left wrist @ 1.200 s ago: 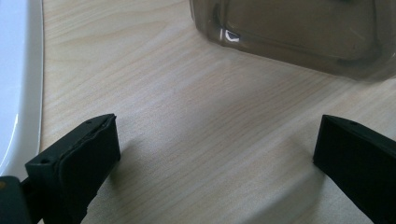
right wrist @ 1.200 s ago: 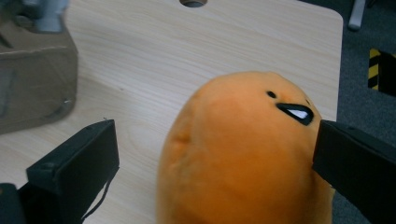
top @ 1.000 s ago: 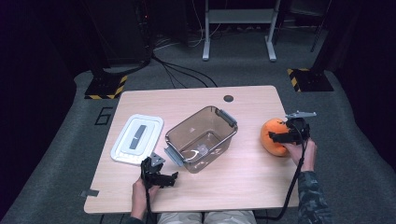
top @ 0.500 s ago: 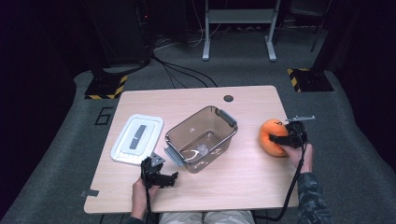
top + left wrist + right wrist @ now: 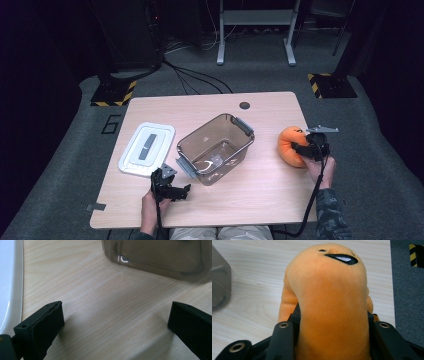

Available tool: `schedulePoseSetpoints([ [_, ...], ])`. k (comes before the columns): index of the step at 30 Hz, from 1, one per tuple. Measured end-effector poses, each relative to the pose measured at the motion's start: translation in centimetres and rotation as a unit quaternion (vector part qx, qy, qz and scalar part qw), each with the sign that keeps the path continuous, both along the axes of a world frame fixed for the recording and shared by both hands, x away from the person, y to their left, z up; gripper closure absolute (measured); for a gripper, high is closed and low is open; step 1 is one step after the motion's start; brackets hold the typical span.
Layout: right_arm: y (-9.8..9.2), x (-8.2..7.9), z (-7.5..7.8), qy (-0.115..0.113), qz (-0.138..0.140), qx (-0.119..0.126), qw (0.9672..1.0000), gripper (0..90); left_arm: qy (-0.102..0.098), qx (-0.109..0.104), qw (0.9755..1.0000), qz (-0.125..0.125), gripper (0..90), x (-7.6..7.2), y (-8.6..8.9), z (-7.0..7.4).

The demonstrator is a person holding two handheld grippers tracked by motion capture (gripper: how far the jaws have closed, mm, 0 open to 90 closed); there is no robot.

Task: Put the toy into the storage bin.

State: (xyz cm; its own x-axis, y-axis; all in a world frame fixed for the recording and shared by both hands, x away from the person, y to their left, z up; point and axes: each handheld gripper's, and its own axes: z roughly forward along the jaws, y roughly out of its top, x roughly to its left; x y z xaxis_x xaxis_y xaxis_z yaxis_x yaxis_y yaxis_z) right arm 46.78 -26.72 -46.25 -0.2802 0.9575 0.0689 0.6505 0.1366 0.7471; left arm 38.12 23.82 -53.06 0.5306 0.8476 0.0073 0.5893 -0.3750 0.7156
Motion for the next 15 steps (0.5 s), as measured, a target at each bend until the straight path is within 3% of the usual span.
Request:
schedulePoseSetpoints([
  [4,-0.1,-0.2,0.3,-0.009,-0.008,0.016,0.9998,55.3,-0.001,0.001,1.0000,-0.001,0.2,0.0,0.0,0.0],
  [11,0.9,-0.7,1.3,-0.022,-0.002,-0.008,0.9997,55.1,0.000,0.000,1.0000,0.000,0.1,0.0,0.0,0.0],
  [15,1.3,-0.8,2.3,-0.031,0.003,-0.002,0.9995,55.0,-0.001,0.002,1.0000,-0.002,0.1,0.0,0.0,0.0],
])
